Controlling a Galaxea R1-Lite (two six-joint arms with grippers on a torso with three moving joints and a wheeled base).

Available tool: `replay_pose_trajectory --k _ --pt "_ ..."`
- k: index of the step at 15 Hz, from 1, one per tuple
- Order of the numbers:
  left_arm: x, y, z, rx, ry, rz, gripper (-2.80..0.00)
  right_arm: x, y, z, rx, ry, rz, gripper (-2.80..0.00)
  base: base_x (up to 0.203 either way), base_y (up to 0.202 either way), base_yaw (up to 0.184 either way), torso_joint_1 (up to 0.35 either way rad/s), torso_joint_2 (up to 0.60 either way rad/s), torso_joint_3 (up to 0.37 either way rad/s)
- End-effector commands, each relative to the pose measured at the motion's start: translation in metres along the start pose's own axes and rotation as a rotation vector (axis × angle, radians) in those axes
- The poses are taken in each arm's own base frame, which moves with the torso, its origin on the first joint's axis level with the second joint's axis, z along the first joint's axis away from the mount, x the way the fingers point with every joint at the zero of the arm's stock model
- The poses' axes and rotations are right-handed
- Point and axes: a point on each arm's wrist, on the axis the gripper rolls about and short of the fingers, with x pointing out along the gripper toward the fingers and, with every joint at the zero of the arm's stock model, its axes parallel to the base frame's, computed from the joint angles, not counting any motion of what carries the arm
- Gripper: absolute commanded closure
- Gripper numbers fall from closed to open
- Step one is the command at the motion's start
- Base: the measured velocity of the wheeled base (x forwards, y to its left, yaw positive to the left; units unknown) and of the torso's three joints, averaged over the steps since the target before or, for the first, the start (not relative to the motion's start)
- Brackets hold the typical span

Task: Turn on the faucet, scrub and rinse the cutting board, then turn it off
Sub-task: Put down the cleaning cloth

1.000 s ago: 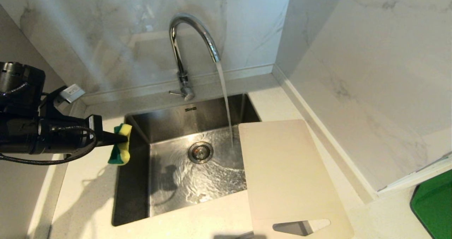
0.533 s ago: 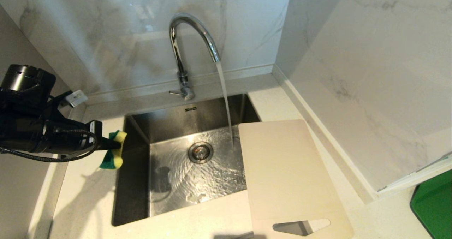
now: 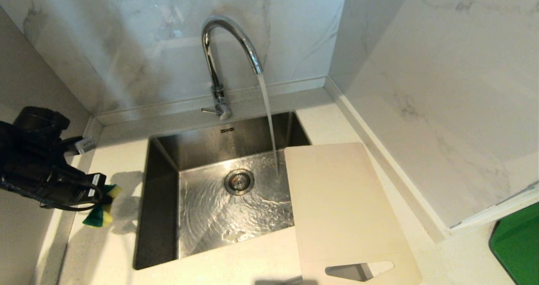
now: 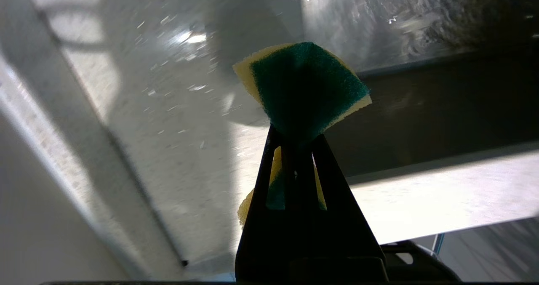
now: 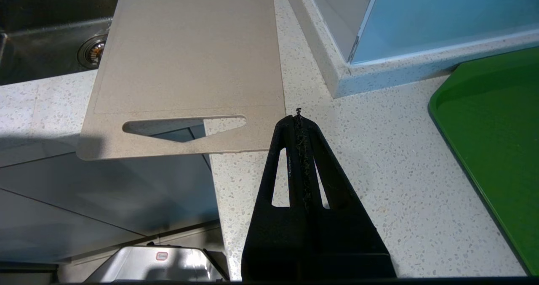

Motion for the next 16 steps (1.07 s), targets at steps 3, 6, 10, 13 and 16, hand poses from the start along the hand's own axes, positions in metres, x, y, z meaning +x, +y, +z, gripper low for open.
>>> replay_pose_trajectory --k 3,6,10,13,16 --pt "0.041 0.035 -0.011 -0.079 0.143 0.055 0.00 0.000 0.000 0.000 -0.001 0.002 0.001 0.00 0.000 0.000 0.000 0.000 0.00 0.000" --pt "0.062 0.043 -0.018 -0.085 0.166 0.062 0.00 0.000 0.000 0.000 -0.001 0.002 0.001 0.00 0.000 0.000 0.000 0.000 0.00 0.000" --pt "0.078 0.046 -0.022 -0.085 0.160 0.062 0.00 0.000 0.000 0.000 -0.001 0.001 0.001 0.00 0.000 0.000 0.000 0.000 0.00 0.000" --pt "0.077 0.046 -0.025 -0.080 0.142 0.062 -2.80 0.000 0.000 0.000 -0.001 0.001 0.001 0.00 0.000 0.000 0.000 0.000 0.00 0.000" --pt "0.070 0.045 -0.025 -0.079 0.124 0.059 -2.80 0.000 0.000 0.000 -0.001 0.003 0.001 0.00 0.000 0.000 0.000 0.000 0.00 0.000"
